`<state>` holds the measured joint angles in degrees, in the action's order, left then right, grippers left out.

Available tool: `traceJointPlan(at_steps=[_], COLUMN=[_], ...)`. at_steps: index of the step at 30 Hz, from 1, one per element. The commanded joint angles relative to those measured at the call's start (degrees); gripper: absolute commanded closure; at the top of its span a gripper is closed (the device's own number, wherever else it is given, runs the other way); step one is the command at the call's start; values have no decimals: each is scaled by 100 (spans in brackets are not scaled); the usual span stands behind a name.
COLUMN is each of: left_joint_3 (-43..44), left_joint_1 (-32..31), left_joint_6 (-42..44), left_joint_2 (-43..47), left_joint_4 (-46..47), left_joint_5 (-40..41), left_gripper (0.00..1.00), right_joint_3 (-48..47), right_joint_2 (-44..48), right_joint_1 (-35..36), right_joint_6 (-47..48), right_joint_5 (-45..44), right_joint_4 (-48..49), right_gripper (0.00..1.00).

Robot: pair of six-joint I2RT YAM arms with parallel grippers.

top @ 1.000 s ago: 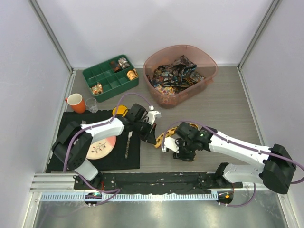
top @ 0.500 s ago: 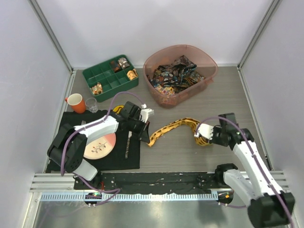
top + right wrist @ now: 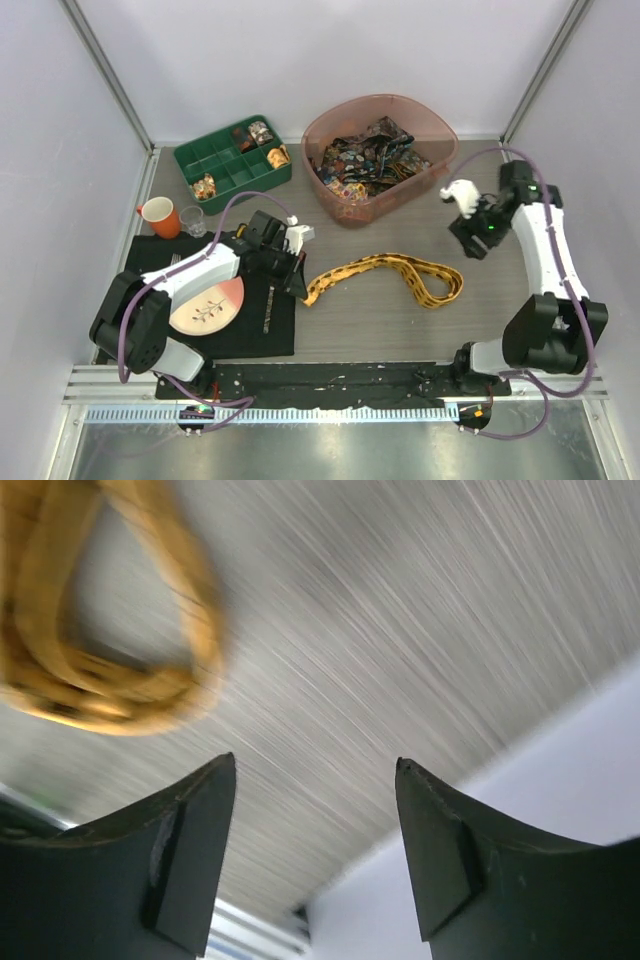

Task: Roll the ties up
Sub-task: Flatten out the tie at the center of the board.

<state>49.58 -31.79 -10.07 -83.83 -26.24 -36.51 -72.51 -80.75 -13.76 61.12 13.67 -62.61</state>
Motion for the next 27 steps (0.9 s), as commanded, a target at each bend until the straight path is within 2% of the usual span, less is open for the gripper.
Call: traceJointPlan(at_steps=[1,3,7,10,11,12,13,14,17,19,21,22,23,26,27], left_joint_3=[192,218,280,333,333,350,368,377,377,368,324,289,263,201,236], left_joint_1=[15,6,15,15,15,24,24,41,190,243,314,349,427,498,498], left_joint_6=[40,66,127,206,242,277,329,417,523,576,637,637,637,602,611], left_joint_2=[51,43,-10,-28,-28,-19,7,-1,25,42,130,174,270,376,376], left_joint_4=[-57,-65,-109,-153,-197,-223,-267,-381,-513,-636,-724,-733,-742,-698,-716], left_joint_5=[-40,-23,-5,47,65,91,126,179,136,92,109,109,118,136,83], left_gripper=[100,100,100,100,100,100,100,100,100,100,100,100,100,100,100], right_joint_3=[148,464,782,844,861,940,984,1045,1545,1924,2135,2162,2153,1761,1575], right_joint_2=[454,455,17,-520,-608,-748,-793,-793,-268,391,726,936,982,746,623], right_joint_1=[1697,2443,3106,3291,3301,3318,3336,3336,3240,3038,2389,2065,1461,526,80], right_joint_6=[-1782,-2243,-2947,-3124,-3133,-2985,-2783,-2564,-1186,1,748,1509,1830,2579,2632], right_joint_5=[647,506,5,48,135,162,206,128,-432,-794,-1330,-1558,-1700,-1965,-1982], right_joint_4=[-571,-210,713,916,952,961,761,628,13,-391,-593,-595,-577,-244,-234], right_gripper=[29,29,29,29,32,39,65,76,90,93,91,88,76,58,44])
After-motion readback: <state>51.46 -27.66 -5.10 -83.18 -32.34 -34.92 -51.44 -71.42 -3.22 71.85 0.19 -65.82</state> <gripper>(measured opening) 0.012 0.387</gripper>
